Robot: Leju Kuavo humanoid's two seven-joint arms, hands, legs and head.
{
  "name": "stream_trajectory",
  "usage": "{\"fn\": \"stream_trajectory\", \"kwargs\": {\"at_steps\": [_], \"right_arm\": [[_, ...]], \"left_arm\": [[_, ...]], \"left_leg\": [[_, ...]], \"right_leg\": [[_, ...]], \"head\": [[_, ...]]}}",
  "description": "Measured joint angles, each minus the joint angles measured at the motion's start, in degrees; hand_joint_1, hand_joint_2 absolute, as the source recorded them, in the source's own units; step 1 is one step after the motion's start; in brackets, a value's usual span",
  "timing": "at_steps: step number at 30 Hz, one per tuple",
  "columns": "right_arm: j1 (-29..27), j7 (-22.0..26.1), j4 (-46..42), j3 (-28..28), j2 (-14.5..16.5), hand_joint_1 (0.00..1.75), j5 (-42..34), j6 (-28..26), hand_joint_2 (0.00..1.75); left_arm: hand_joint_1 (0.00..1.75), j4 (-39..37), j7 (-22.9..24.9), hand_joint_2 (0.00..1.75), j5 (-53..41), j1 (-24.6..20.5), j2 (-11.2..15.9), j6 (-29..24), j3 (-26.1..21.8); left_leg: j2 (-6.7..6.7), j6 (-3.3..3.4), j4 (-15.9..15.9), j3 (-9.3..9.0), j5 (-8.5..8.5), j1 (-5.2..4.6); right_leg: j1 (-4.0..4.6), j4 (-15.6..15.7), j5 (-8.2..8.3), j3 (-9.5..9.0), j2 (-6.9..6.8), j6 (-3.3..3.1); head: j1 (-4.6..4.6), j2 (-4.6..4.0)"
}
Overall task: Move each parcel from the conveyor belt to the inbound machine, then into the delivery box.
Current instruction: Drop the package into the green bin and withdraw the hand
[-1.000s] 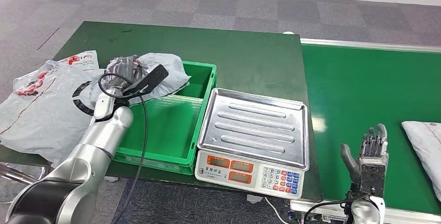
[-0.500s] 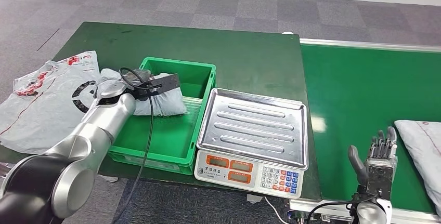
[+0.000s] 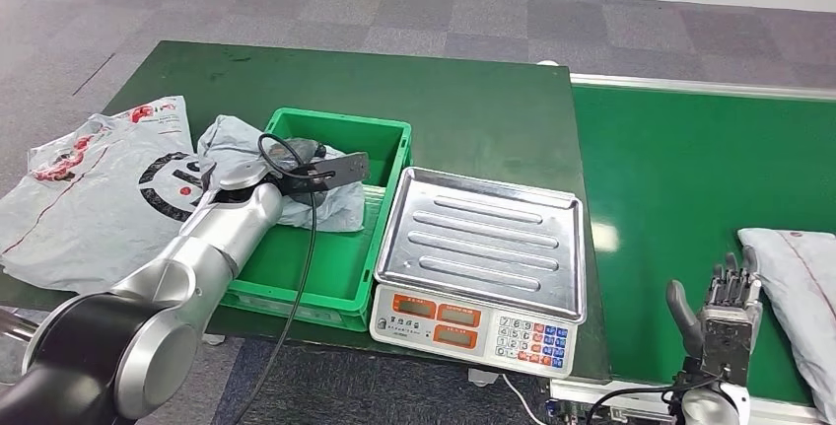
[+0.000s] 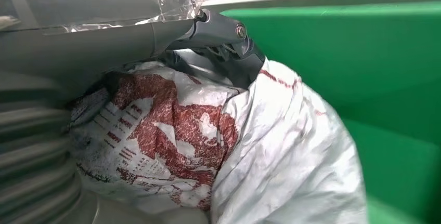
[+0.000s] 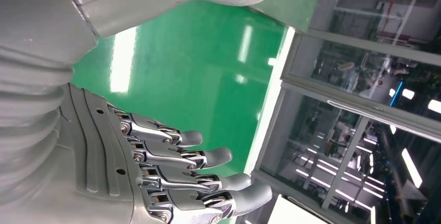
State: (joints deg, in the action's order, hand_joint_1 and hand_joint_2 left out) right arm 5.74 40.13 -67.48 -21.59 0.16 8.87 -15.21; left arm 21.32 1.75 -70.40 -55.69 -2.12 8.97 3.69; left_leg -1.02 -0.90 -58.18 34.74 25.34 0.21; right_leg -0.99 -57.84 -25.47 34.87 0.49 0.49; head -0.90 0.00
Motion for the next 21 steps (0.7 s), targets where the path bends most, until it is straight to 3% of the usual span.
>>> {"fn": "stream_trajectory", "kwargs": {"at_steps": [5, 9, 17, 21], "right_arm": [[-0.8, 0.0, -1.1, 0.0, 0.2, 0.00, 0.1, 0.3, 1.75], [-1.4, 0.0, -2.0, -0.7, 0.7, 0.00, 0.7, 1.3, 1.75], [-1.4, 0.0, -2.4, -1.0, 1.0, 0.00, 1.2, 2.4, 1.75], [-1.3, 0.0, -2.7, -1.0, 1.1, 0.00, 0.4, 2.6, 1.75]], "left_arm": [[0.00, 1.5, -4.1, 1.75, 1.9, 0.8, -1.1, -5.3, 0.0], [0.00, 6.3, -9.6, 0.00, 7.8, 2.8, -2.4, -10.4, 0.0], [0.00, 26.0, -13.5, 0.00, 26.5, 10.0, -4.6, -13.2, 0.0], [0.00, 37.3, -22.6, 0.00, 42.6, 15.6, -5.2, -18.2, -0.1]], "left_leg": [[0.01, 0.00, 0.0, 0.01, 0.00, 0.00], [0.02, 0.00, 0.0, 0.03, 0.01, 0.00], [0.04, 0.02, 0.0, 0.05, 0.04, 0.00], [0.05, 0.03, 0.0, 0.06, 0.06, 0.00]], "right_leg": [[0.00, 0.0, 0.00, 0.00, 0.00, 0.00], [-0.01, 0.0, 0.00, 0.01, 0.02, 0.00], [0.00, 0.0, -0.01, 0.02, 0.02, 0.01], [0.00, 0.0, -0.03, 0.02, 0.03, 0.01]], "head": [[0.00, 0.00], [0.00, 0.00], [0.00, 0.00], [0.00, 0.00]]}}
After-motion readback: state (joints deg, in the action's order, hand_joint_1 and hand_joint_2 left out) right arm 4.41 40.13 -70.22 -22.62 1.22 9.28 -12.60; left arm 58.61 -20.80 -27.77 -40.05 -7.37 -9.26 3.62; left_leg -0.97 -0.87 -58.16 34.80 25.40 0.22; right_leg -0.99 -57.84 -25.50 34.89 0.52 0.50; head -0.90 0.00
